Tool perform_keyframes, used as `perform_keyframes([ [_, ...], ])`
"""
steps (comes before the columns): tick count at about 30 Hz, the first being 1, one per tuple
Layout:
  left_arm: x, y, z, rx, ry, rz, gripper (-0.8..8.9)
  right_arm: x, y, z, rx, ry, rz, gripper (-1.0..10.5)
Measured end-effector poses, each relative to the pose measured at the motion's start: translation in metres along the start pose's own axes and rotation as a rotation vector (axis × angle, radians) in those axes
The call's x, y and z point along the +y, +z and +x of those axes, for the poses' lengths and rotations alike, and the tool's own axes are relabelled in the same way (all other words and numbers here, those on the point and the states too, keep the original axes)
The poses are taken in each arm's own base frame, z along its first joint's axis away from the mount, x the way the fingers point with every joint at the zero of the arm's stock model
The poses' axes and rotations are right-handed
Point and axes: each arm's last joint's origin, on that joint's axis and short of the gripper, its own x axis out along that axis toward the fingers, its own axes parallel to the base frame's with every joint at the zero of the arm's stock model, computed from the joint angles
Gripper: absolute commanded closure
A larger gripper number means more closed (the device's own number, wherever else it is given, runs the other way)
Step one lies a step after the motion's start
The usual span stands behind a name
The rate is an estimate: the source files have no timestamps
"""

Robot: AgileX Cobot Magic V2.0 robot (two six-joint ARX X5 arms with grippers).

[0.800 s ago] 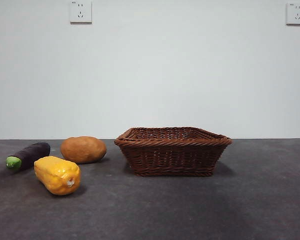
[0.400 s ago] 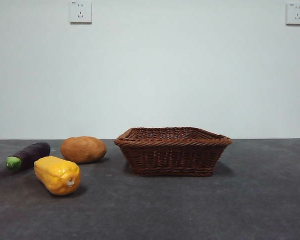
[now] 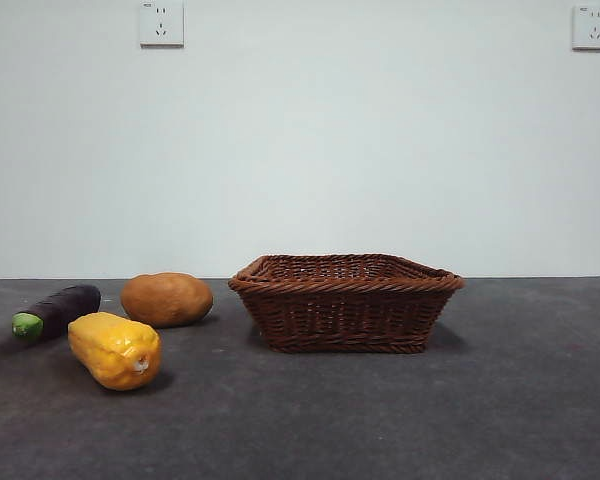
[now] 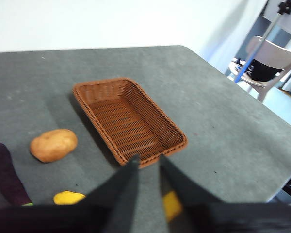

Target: Help me put the vegetables on the table into the basket

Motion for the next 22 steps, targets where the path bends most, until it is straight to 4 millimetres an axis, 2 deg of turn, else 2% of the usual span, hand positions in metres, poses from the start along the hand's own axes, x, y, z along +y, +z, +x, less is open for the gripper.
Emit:
perform_keyframes([
  [1, 0.002, 0.0, 0.003, 0.011, -0.004, -0.008, 1.98, 0.0, 0.0, 0.0, 0.001, 0.002, 0.0, 5.1],
  [2, 0.003, 0.001, 0.005, 0.022, -0.005, -0.016, 1.97, 0.0, 0.0, 0.001, 0.002, 0.002, 0.001, 3.8],
  [3, 0.005, 0.001, 0.007, 0.039, -0.008, -0.028, 1.97, -0.001, 0.001, 0.001, 0.006, 0.003, 0.003, 3.3],
  [9, 0.006, 0.017, 0.011, 0.049, -0.028, -0.037, 1.97, -0.004, 0.003, 0.009, 0.04, 0.03, 0.021, 3.2],
  [14, 0.009, 0.026, 0.016, 0.055, -0.029, -0.042, 1.97, -0.013, 0.013, 0.03, 0.087, 0.065, 0.048, 3.2],
  [18, 0.017, 0.027, 0.027, 0.091, -0.026, -0.069, 1.98, -0.028, 0.039, 0.06, 0.093, 0.081, 0.088, 3.2],
  [22, 0.024, 0.03, 0.037, 0.109, -0.025, -0.083, 1.97, -0.045, 0.075, 0.109, 0.145, 0.117, 0.119, 3.2],
])
